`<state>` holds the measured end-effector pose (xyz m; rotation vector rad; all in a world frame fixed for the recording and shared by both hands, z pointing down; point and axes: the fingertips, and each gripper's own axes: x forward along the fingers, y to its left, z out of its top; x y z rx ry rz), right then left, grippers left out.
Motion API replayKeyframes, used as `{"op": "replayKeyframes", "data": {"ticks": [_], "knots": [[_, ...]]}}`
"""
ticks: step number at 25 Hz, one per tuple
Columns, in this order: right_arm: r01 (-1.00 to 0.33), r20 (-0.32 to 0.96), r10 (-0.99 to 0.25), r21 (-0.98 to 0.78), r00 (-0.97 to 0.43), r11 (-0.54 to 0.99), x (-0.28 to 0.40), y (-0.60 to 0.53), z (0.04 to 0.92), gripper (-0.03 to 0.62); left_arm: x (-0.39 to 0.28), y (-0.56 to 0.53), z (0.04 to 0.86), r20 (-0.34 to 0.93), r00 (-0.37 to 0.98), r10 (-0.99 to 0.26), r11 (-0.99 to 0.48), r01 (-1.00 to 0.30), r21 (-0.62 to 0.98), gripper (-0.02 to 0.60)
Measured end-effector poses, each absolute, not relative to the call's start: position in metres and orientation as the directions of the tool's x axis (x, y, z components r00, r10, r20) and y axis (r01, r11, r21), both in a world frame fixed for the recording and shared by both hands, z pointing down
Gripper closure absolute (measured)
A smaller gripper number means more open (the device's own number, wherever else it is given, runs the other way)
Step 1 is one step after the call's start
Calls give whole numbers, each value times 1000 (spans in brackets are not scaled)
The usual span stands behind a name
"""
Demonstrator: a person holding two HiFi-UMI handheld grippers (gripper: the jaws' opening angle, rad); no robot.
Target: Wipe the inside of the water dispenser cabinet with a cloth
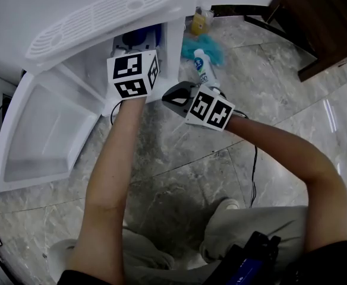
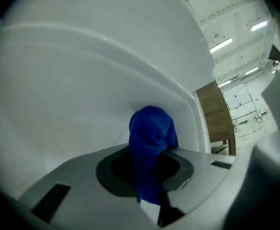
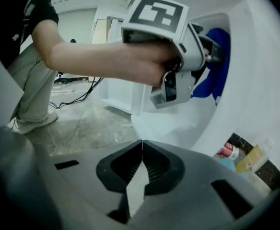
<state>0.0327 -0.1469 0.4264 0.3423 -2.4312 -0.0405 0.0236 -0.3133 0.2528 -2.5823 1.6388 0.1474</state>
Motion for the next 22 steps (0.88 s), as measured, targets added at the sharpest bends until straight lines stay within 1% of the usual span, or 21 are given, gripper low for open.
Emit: {"op": "replayKeyframes", "data": {"ticks": [6,9,15,19,22], "knots": [[-296,651,-291,106,-701,949,62,-161,441,595,28,-317,245,-155,429,-890,-426,-903,-56,511],[-298,653,-293,107,-698,949,62,-164,442,595,25,-325,243,-160,417,-895,-411,-909,-68,511],[-270,652,-267,100,-709,958,59,-151,442,595,19,-359,240,-123,367,-922,-357,-929,-101,511],[-270,638,-264,90,-724,959,63,-147,434,595,13,-376,236,-100,349,-932,-339,-935,-99,511],[-273,653,-268,97,-709,957,73,-146,438,595,12,-373,238,-96,334,-938,-327,-941,-85,511]]}}
